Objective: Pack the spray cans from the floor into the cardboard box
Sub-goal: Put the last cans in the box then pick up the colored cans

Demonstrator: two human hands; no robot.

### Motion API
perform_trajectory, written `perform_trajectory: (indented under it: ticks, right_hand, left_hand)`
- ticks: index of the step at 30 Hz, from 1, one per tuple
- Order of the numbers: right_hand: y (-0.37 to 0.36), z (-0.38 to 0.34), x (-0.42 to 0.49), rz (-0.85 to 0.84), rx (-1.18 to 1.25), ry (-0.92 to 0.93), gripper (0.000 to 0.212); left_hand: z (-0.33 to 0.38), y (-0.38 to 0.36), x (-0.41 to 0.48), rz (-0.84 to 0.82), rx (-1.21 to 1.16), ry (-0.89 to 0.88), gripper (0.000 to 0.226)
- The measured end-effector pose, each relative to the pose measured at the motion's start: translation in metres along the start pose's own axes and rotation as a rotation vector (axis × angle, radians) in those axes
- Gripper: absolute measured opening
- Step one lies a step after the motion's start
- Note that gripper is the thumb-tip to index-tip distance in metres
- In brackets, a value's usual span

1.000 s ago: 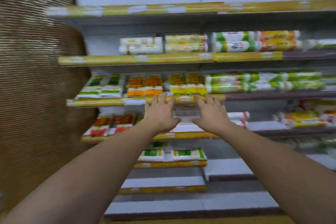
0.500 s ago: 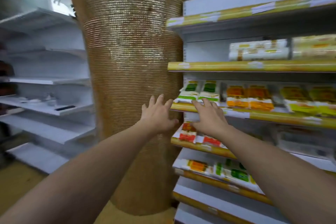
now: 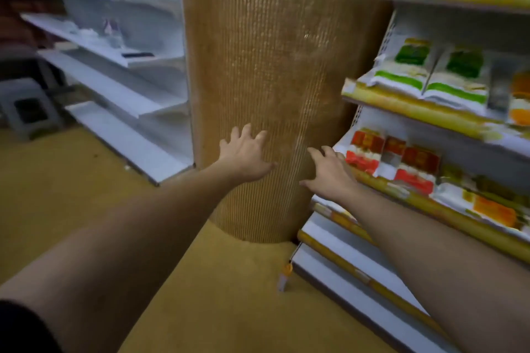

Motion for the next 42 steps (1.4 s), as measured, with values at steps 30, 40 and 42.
perform_trajectory:
  ticks: [30, 40, 42]
  right_hand:
    - [-0.820, 0.134, 0.167, -0.839, 0.089, -0.027, 0.088]
    - [-0.833, 0.134, 0.151, -0.710, 0.248, -0.135, 0.053]
    - [-0.810, 0.131, 0.148, -0.693, 0.275, -0.131, 0.058]
  left_hand:
    - [-0.161, -0.783, 0.087, -0.572, -0.252, 0.384, 0.087]
    - [-0.147, -0.804, 0.061, -0.616, -0.285, 0.371, 0.086]
    - [-0.144, -0.789, 0.062, -0.618, -0.282, 0.370, 0.081]
Point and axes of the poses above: each hand's wrist, its own x-axis towards the middle knuckle, its own y-axis out of the back of the hand, z = x × y, the point moved 10 cm from there along x, towards the middle knuckle, and after that the axes turned 3 degrees about -x, right-handed, at the moved point
